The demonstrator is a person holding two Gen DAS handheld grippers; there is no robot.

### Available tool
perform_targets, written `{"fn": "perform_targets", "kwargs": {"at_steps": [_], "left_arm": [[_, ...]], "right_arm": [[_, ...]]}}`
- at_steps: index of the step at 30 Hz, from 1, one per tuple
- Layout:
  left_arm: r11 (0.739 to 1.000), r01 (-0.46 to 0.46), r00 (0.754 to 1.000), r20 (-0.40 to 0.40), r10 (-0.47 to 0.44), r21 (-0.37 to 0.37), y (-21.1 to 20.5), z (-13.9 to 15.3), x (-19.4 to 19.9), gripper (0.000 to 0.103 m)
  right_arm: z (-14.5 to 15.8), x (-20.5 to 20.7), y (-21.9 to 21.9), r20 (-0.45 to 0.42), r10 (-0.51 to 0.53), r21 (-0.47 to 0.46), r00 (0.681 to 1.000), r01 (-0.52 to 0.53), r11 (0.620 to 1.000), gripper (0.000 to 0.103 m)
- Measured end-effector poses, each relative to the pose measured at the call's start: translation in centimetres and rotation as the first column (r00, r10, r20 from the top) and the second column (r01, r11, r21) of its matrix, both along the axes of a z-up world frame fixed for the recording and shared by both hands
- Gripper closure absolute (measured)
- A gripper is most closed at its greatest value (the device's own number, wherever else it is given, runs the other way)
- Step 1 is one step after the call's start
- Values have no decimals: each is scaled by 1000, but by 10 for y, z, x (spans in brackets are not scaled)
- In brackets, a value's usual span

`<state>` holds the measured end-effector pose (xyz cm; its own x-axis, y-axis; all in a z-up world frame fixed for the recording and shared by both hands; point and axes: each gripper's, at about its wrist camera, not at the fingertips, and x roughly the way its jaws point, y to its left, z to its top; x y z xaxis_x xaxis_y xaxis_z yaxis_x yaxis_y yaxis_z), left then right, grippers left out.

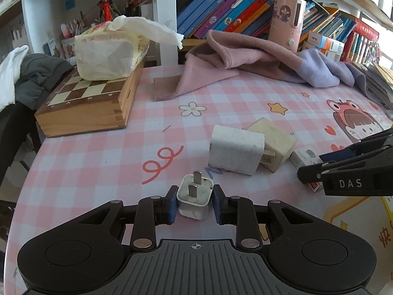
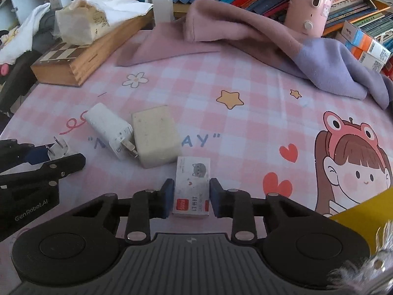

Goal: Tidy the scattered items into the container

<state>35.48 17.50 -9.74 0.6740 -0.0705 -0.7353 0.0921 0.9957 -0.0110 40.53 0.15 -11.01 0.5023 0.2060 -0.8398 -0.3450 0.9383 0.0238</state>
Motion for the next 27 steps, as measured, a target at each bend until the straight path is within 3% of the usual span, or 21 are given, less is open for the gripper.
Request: {"fn": "perform_targets", "kwargs": {"at_steps": [12,21,27], "left_arm": [[1000,3,997,77,-1,-27,-3,42,-41,76],[997,30,991,131,-21,-70,-7,82,-108,76],[994,45,991,133,-31,-104,-2,98,-162,76]], "right_arm": [[48,-43,-8,88,-5,97,996,-4,995,74],[82,-107,-21,118,28,154,993,-46,987,74],[93,-164,-27,144,93,122,985,-111,986,74]]}}
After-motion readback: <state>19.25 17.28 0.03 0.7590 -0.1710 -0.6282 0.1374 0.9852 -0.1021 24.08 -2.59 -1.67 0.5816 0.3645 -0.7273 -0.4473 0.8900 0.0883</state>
